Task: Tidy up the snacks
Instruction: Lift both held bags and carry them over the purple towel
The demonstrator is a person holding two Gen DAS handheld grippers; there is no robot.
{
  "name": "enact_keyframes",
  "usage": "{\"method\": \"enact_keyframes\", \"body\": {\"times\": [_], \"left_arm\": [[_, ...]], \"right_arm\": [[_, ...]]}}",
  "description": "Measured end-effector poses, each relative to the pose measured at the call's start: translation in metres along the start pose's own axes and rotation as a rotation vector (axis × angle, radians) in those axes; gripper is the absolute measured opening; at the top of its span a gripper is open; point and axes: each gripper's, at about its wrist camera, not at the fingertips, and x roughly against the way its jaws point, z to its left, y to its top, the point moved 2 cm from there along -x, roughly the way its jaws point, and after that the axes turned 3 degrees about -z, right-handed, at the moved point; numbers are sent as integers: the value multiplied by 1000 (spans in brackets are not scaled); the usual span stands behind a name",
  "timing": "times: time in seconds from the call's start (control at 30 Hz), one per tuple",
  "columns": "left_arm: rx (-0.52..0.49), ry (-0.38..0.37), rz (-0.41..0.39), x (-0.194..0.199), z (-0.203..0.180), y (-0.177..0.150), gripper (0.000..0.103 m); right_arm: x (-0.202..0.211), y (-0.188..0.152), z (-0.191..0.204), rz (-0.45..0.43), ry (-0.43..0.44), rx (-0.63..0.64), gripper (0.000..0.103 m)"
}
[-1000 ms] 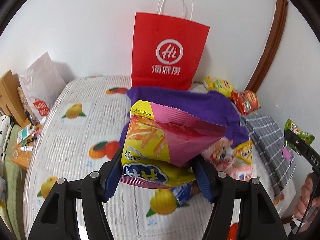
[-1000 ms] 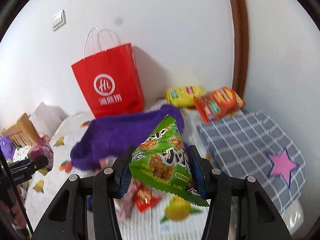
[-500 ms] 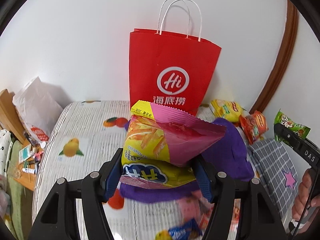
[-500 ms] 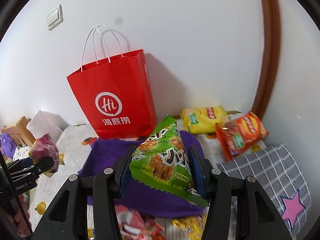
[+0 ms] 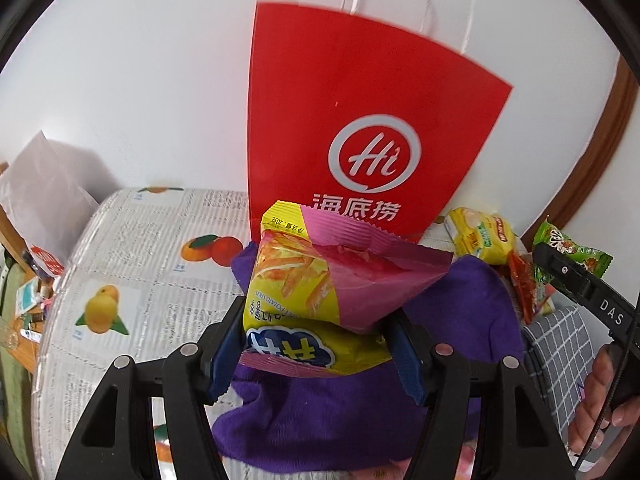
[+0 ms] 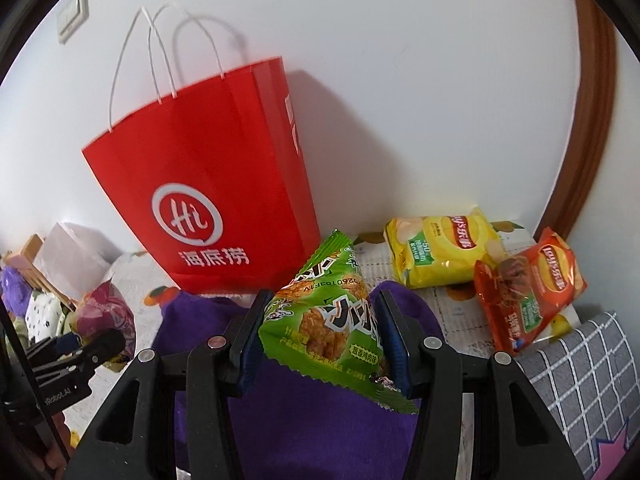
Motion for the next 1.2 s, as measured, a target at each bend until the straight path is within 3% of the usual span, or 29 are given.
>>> {"method": "enact_keyframes", "body": {"times": [0.27,0.8,1.2], "left_arm": [[-41,26,34,-24,-5,-4,64],[-28,54,123,-56,-5,-15,64],[-35,88,162,-64,-6,-23,64]], "right_arm": [[-27,-12,-4,71,4,41,52],[-74,-41,-15,305,-16,76,52],[-95,-60,-12,399,-28,104,52]]}}
